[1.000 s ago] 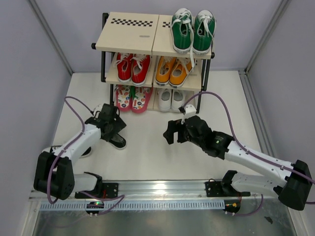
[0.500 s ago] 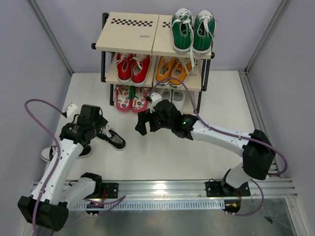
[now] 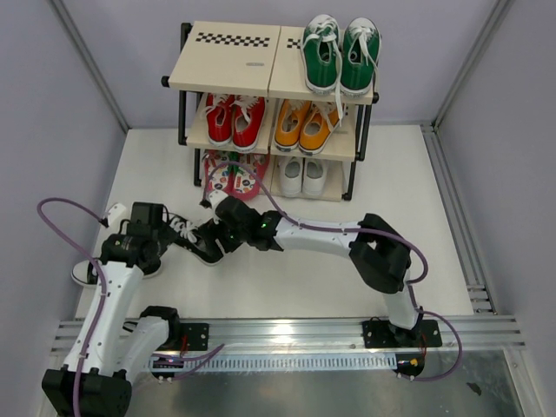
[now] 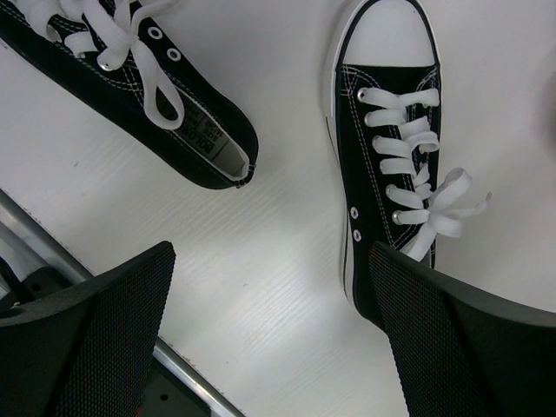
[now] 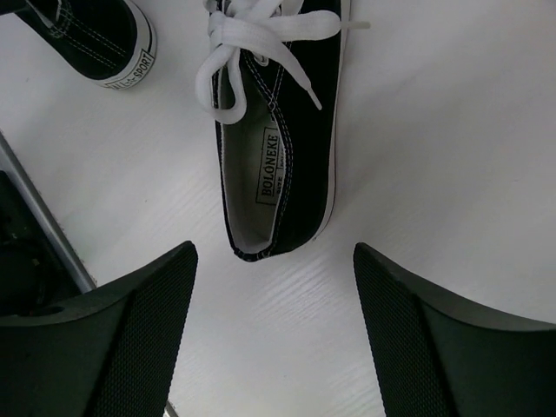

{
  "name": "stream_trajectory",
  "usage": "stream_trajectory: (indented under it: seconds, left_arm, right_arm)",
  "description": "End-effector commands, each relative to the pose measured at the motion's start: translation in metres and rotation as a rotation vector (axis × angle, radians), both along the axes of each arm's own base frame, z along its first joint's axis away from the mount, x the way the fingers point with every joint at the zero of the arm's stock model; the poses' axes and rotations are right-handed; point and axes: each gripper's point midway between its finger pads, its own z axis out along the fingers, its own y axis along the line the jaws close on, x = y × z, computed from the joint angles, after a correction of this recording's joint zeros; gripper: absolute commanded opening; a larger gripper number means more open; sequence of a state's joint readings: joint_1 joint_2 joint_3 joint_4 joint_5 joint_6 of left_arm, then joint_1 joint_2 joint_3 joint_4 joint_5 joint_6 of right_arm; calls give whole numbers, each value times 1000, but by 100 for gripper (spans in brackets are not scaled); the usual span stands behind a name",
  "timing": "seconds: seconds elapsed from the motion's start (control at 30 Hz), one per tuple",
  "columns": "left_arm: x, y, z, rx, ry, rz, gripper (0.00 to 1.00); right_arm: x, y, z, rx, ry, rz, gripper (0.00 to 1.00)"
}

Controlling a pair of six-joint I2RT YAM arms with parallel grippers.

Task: Place and organize the shoes onto the shoe shelf
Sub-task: Adjust the shoe at the center of the board.

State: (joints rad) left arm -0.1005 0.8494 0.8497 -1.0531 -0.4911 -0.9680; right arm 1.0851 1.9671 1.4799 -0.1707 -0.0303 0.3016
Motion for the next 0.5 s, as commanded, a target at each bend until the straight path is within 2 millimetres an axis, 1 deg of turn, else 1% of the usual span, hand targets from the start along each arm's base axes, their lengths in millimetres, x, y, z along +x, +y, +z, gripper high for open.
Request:
stream_trajectory:
  seconds: [0.0,0.03,0.07,0.17,0.2,0.23,0.33,0.37,0.43,0.47]
  left_arm:
    - [-2,0,-5,2,11,-24,96]
    - [0,-1,-5,2,5,-27,96]
    - [0,-1,-4,3,0,-29,97]
    - [1,1,-2,16,-3,-36,97]
    - [1,1,-2,14,-4,-36,96]
    - [2,0,-3,11,-7,-38,96]
    - [2,-1,-4,7,-6,-39,96]
    - [2,-1,-5,6,-6,-43,96]
    - [3,-2,-6,4,-5,-49,95]
    - [3,-3,-6,1,-3,-56,94]
  right_arm:
    - [11,11,6,-20,-52,-22,75]
    - [13,14,7,-22,-51,-31,73]
    - [13,15,-3,-41,-46,-34,72]
    - [15,20,-9,-63,-54,-42,69]
    - [16,20,-17,-81,-51,-46,67]
    - [17,22,-16,-84,-53,-54,64]
    - [19,24,-23,-93,-46,-70,59]
    - [20,25,-25,-95,-44,-73,56]
    - [19,26,-25,-89,-37,-76,52]
    - [19,27,-25,-86,-34,-74,45]
